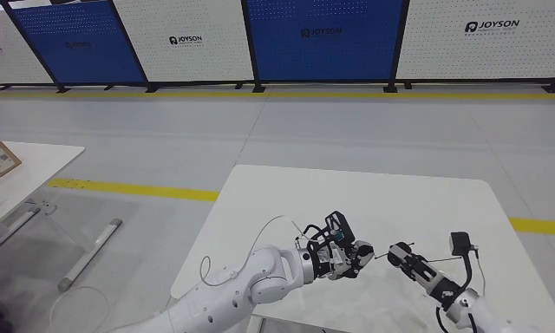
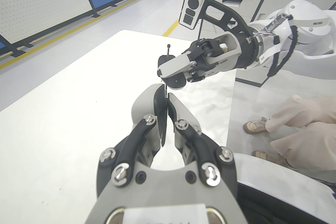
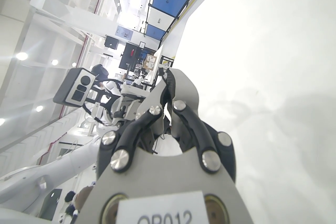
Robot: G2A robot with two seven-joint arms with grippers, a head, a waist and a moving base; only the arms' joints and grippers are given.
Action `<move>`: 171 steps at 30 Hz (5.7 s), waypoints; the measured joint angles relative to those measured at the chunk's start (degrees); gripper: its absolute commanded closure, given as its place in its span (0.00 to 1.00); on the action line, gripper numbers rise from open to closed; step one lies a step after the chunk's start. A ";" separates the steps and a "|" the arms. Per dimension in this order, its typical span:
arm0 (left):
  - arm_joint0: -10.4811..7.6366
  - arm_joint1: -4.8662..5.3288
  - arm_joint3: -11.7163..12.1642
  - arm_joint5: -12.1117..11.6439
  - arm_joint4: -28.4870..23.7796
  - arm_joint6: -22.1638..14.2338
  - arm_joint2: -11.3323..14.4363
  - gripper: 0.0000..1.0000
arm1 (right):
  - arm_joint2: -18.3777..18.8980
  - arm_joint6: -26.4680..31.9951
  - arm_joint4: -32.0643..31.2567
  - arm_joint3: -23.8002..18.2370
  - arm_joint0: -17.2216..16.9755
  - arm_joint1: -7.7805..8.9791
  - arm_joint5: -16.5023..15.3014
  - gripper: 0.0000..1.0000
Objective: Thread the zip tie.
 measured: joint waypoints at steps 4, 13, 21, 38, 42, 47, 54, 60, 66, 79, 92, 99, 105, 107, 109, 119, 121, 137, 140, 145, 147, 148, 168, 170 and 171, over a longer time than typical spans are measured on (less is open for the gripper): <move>0.00 0.00 0.00 0.00 0.00 0.00 0.00 1.00 | -0.70 1.37 0.52 0.68 1.16 -0.07 0.18 1.00; 0.00 0.00 0.00 0.00 0.00 0.00 0.00 1.00 | -0.69 3.36 2.36 3.57 3.13 -0.10 -0.18 1.00; 0.00 0.00 0.00 0.00 0.00 0.00 0.00 1.00 | -0.82 2.94 2.27 3.48 3.02 -0.13 -0.19 1.00; 0.54 -0.61 0.00 1.95 1.97 -0.08 -0.34 0.82 | -0.67 1.94 3.02 3.12 2.32 -0.19 -0.92 1.00; 0.92 -0.63 -0.62 3.50 3.83 -0.42 -0.61 0.71 | -0.64 0.92 2.30 2.82 2.23 -0.21 -0.34 1.00; 1.28 -0.71 -0.94 3.66 4.60 -0.78 -0.85 0.69 | -0.86 -0.10 1.40 2.29 2.20 -0.26 0.43 1.00; 1.41 -0.91 -1.28 4.25 4.73 -3.36 -0.88 0.65 | -0.98 -2.44 0.32 1.74 2.00 -0.39 1.14 1.00; 1.68 -1.37 -1.52 5.60 3.01 -4.49 -0.57 0.00 | -1.76 -5.65 -1.19 1.33 1.55 -0.65 1.25 1.00; 1.64 -1.43 -1.35 5.92 2.94 -4.76 -0.50 0.00 | -2.00 -6.67 -1.26 1.57 1.61 -0.78 1.65 1.00; 1.86 -2.55 0.01 9.91 -6.30 -7.42 -0.51 0.00 | -3.07 -8.49 -3.33 1.39 1.62 -1.01 2.08 1.00; 2.38 -3.04 -0.56 12.25 -12.48 -9.93 -0.82 0.00 | -3.10 -8.56 -3.35 1.38 1.62 -1.03 2.09 1.00; 1.82 -3.43 -0.82 15.80 -16.36 -13.17 -0.89 0.00 | -3.10 -8.56 -3.35 1.38 1.62 -1.03 2.09 1.00; 2.13 -3.65 -0.64 14.90 -18.92 -12.77 -1.01 0.00 | -3.10 -8.56 -3.35 1.38 1.62 -1.03 2.09 1.00; 1.86 -4.01 0.00 17.50 -20.80 -12.32 -1.35 0.00 | -3.10 -8.56 -3.35 1.38 1.62 -1.03 2.09 1.00; 1.46 -4.54 0.48 20.28 -23.76 -11.49 -1.55 0.00 | -3.10 -8.56 -3.35 1.38 1.62 -1.03 2.09 1.00; 1.45 -4.71 0.80 20.98 -24.81 -10.85 -1.65 0.00 | -3.32 -9.28 -3.54 1.54 1.59 -1.11 2.09 1.00; 1.71 -4.84 1.21 22.04 -24.74 -9.68 -1.80 0.00 | -3.75 -9.66 -4.03 1.85 1.73 -1.21 2.09 1.00; 1.31 -5.76 1.97 25.92 -23.54 -8.99 -0.80 0.00 | -3.88 -9.41 -4.86 1.92 1.85 -1.38 2.25 1.00; 1.82 -5.84 1.75 25.16 -24.18 -8.28 -0.95 0.00 | -3.89 -9.41 -4.85 1.93 1.85 -1.38 2.24 1.00; 2.32 -5.94 1.59 24.07 -24.65 -7.97 -1.44 0.54 | -3.89 -9.41 -4.85 1.93 1.85 -1.38 2.24 1.00; 2.46 -5.97 1.63 24.07 -24.79 -8.10 -1.62 0.67 | -3.89 -9.41 -4.85 1.93 1.85 -1.38 2.24 1.00; 2.52 -5.99 1.68 24.22 -24.96 -8.34 -1.71 0.73 | -3.89 -9.41 -4.85 1.93 1.85 -1.38 2.24 1.00; 2.40 -6.50 2.08 20.20 -30.46 -12.80 -2.74 0.73 | -3.89 -9.41 -4.85 1.93 1.85 -1.38 2.24 1.00; 2.60 -6.47 1.81 20.15 -30.41 -12.83 -2.92 0.64 | -3.89 -9.41 -4.85 1.93 1.85 -1.38 2.24 1.00; 2.68 -6.46 1.70 20.13 -30.38 -12.84 -3.00 0.62 | -3.89 -9.41 -4.85 1.93 1.85 -1.38 2.24 1.00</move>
